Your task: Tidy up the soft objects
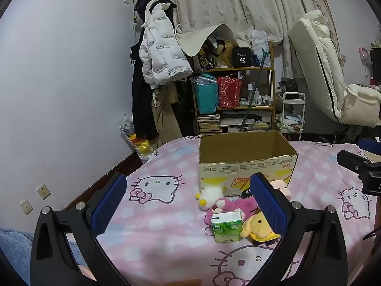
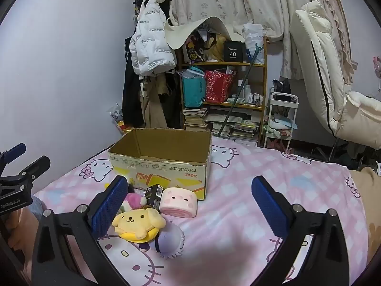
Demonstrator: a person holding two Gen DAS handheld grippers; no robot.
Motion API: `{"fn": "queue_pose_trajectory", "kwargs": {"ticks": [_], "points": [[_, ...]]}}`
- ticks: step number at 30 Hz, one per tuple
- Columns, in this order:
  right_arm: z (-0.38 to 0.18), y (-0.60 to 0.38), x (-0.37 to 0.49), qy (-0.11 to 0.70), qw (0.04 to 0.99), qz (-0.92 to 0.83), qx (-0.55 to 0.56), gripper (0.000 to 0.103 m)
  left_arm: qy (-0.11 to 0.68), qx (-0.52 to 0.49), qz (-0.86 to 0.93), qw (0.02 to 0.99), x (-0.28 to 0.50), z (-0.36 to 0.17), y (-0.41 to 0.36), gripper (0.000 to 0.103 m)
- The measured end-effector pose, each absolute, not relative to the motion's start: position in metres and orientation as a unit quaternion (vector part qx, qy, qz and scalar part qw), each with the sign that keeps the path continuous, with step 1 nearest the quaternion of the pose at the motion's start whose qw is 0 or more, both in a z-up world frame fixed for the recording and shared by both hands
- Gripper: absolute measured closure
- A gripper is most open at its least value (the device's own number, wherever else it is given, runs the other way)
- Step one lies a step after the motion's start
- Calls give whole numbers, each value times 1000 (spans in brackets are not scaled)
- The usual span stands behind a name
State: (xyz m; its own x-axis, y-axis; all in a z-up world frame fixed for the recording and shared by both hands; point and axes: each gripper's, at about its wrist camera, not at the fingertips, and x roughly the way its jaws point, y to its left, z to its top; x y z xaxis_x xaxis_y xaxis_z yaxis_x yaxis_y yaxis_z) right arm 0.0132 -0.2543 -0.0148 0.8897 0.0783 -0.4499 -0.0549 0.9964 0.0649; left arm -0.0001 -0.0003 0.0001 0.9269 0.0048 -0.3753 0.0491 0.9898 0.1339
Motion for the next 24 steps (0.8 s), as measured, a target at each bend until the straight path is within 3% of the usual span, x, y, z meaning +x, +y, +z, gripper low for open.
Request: {"fn": "queue_pose_trajectory", "kwargs": {"ticks": [24], "points": [[-13, -254, 12, 231, 972, 34, 24, 0, 190, 68, 3, 979, -1, -1, 0, 1]]}}
